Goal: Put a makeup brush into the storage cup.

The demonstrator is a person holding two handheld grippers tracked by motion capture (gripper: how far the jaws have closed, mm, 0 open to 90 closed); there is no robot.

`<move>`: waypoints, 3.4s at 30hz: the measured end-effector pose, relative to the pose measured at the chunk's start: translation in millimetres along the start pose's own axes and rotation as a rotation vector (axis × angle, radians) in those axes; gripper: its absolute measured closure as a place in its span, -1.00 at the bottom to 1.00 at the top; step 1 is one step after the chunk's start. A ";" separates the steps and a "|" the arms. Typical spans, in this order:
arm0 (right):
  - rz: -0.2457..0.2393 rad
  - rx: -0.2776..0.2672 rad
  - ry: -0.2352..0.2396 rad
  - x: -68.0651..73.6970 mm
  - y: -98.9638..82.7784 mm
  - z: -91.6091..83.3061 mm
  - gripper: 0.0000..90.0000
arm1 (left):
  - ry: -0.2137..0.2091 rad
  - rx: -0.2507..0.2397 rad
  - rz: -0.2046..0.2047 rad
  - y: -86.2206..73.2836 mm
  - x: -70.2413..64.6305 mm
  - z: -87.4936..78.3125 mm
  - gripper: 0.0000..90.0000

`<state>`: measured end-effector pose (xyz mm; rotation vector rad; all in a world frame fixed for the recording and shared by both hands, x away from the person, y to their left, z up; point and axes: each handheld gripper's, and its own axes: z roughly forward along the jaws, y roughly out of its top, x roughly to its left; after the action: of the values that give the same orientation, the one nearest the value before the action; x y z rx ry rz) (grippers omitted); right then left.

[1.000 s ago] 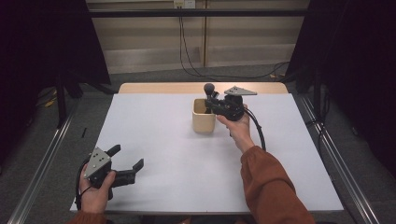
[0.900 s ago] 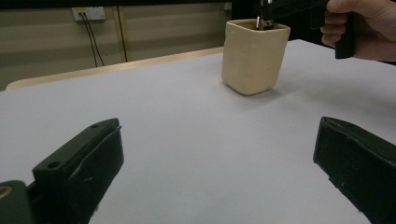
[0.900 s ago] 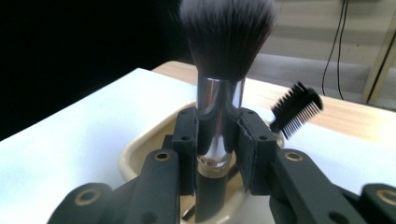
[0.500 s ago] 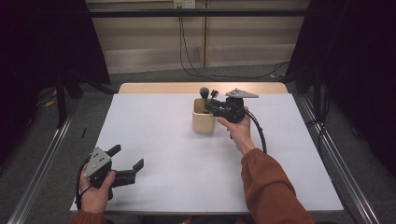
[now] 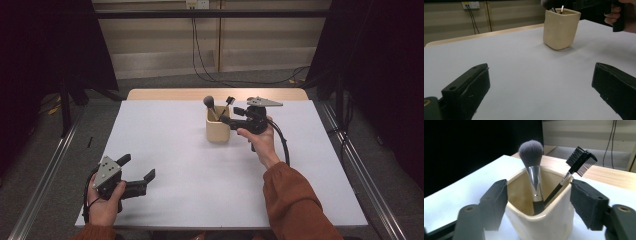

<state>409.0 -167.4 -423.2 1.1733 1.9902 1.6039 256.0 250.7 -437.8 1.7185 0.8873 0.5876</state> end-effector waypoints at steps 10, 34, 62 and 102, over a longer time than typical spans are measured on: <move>0.008 -0.005 -0.007 -5.6 -2.0 -15.5 -0.86 | 0.000 0.001 0.004 0.2 -0.4 0.0 -0.96; -0.007 -0.055 -0.072 2.4 -7.9 -53.0 -0.96 | -0.001 -0.017 0.012 0.3 -1.3 -4.5 -0.96; -0.013 -0.050 -0.155 -4.1 -21.5 -103.4 -0.96 | 0.003 -0.019 0.000 -1.0 -1.3 -6.1 -0.96; -0.030 -0.042 -0.266 -5.6 -69.3 -196.4 -0.99 | 0.033 -0.024 -0.003 -2.4 -5.8 -13.6 -0.96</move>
<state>249.5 -301.4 -426.8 1.2612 1.7890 1.3859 241.7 254.4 -435.5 1.6899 0.9024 0.6236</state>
